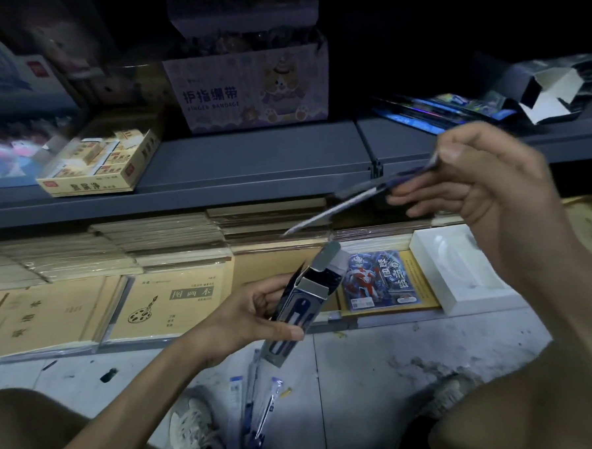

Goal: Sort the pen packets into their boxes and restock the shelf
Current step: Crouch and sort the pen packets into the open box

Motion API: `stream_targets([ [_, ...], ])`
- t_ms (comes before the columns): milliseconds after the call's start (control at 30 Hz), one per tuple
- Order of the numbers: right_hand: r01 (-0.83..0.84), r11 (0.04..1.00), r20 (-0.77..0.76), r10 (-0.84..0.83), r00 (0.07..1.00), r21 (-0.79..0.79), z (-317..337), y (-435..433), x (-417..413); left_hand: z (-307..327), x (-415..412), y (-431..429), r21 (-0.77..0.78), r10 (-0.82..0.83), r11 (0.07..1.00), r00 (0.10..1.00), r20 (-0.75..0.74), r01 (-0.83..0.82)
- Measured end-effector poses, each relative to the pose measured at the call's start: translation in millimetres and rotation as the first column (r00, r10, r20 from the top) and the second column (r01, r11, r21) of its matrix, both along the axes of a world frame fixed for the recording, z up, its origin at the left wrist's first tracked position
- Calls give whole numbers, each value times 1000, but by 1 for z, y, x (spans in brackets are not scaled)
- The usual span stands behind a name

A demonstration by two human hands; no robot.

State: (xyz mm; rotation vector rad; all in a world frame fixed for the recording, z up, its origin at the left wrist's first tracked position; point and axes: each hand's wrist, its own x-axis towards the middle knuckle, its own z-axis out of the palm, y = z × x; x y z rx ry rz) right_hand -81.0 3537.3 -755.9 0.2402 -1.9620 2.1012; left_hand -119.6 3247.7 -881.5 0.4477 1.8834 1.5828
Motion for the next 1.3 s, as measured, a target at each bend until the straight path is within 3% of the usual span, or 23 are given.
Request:
stream_targets([
  [167, 257, 958, -67, -251, 966, 127, -9, 4, 5, -1, -3, -1, -4, 34, 999, 999, -12, -34],
  [267, 195, 971, -5, -196, 981, 141, -13, 9, 8, -2, -1, -2, 2, 38, 999, 999, -18, -38],
  [433, 101, 994, 64, -103, 993, 33, -14, 15, 13, -2, 0, -7, 6, 37, 999, 999, -24, -37],
  [767, 234, 970, 108, -240, 965, 73, -10, 33, 15, -2, 2, -10, 7, 150, 989, 988, -30, -150],
  [933, 189, 979, 174, -200, 964, 78, -19, 31, 10, -6, -3, -7, -30, 259, 965, 966, 9, -259],
  [1133, 70, 997, 251, -58, 966, -38, -19, 25, 6, -12, -1, 2, -105, 403, 897, 892, -204, -429],
  [1300, -14, 997, 348, 42, 937, -80, -27, 9, -1, -8, -2, 6, -155, 382, 879, 860, -337, -451],
])
